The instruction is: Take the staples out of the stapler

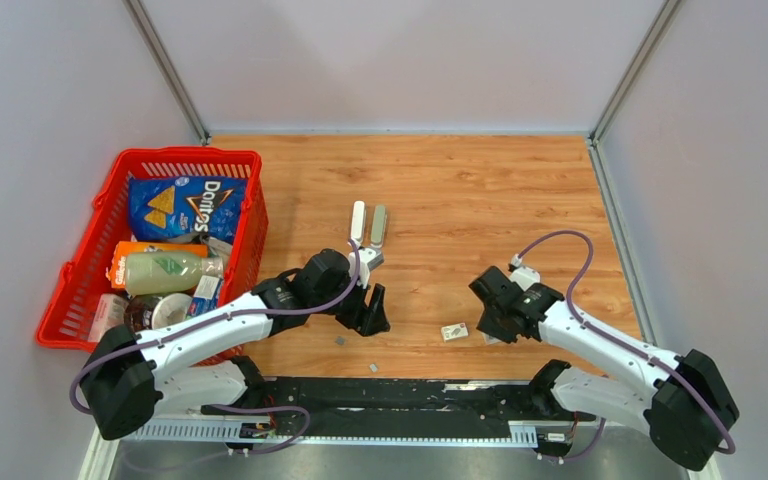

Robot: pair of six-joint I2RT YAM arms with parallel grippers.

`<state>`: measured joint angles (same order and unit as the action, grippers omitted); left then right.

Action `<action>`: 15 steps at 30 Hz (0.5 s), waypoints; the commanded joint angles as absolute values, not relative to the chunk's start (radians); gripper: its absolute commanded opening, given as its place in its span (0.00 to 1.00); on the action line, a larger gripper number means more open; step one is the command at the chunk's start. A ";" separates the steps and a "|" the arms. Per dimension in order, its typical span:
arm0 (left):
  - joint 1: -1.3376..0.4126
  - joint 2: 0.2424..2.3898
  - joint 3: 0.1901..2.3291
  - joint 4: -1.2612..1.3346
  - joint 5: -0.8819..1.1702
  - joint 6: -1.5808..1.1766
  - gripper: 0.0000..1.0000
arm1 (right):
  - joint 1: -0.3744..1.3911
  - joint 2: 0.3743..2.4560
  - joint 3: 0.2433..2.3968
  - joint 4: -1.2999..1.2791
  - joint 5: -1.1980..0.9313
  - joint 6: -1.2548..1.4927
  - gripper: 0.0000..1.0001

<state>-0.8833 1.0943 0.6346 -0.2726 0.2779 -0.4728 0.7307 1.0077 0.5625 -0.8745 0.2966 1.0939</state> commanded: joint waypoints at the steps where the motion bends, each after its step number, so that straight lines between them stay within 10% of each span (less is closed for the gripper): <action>1: -0.888 1.075 0.632 -0.265 0.272 -0.459 0.74 | 0.739 1.038 0.594 -0.824 0.313 1.052 0.29; 15: -0.888 1.097 0.624 -0.253 0.278 -0.462 0.74 | 0.782 1.111 0.591 -0.795 0.307 1.009 0.24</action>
<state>-0.8833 1.0950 0.6292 -0.2714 0.2756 -0.4725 0.7658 1.1049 0.5632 -0.8219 0.2966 1.0275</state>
